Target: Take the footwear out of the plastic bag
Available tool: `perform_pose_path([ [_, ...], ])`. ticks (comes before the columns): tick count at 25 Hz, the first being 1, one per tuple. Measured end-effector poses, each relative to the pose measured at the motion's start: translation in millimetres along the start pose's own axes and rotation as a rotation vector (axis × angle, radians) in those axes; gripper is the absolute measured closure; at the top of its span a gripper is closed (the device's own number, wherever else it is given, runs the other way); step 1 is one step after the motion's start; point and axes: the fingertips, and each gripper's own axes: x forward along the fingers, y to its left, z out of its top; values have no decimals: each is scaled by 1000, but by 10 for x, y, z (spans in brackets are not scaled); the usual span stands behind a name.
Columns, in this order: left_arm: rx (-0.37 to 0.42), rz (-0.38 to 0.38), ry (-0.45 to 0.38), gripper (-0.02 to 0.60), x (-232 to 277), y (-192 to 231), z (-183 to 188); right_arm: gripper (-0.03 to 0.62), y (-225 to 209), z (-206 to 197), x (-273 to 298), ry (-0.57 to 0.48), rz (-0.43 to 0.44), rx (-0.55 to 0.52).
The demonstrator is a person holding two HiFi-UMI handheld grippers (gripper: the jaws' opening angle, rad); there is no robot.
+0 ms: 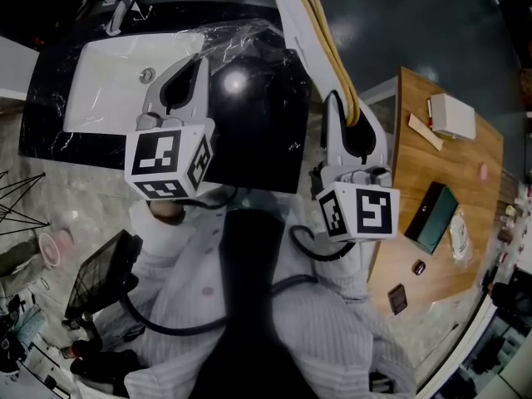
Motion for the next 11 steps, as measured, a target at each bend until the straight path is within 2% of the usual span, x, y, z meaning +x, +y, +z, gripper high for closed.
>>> perform_pose_path([
  [11,10,1,1,580,10,9,3,520,-8,-6,16,5,-3,2],
])
